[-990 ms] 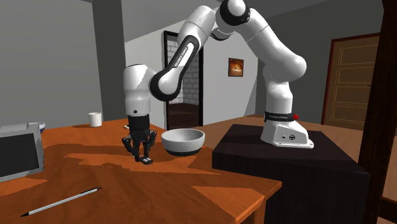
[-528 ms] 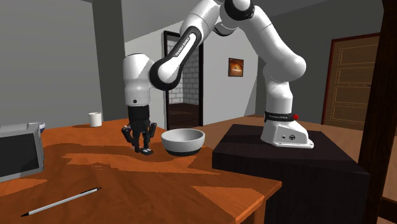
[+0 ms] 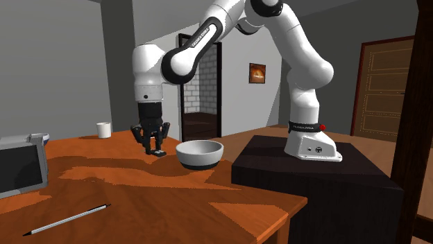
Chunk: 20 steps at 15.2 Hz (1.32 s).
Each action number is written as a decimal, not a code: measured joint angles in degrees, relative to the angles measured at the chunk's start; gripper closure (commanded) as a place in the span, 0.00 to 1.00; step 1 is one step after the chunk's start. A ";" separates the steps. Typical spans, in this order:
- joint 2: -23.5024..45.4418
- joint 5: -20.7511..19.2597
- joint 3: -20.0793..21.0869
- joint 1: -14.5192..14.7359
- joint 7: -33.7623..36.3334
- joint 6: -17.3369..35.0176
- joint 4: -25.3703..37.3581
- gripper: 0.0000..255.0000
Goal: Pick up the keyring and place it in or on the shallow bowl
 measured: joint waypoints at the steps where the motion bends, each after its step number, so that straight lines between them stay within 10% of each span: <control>1: -0.67 0.24 0.17 -0.17 -0.16 -0.54 -0.10 1.00; 6: -3.54 1.32 0.76 -1.18 -1.21 -2.60 -0.83 1.00; 20: -23.79 9.90 -0.52 -14.24 -19.93 4.28 -27.39 1.00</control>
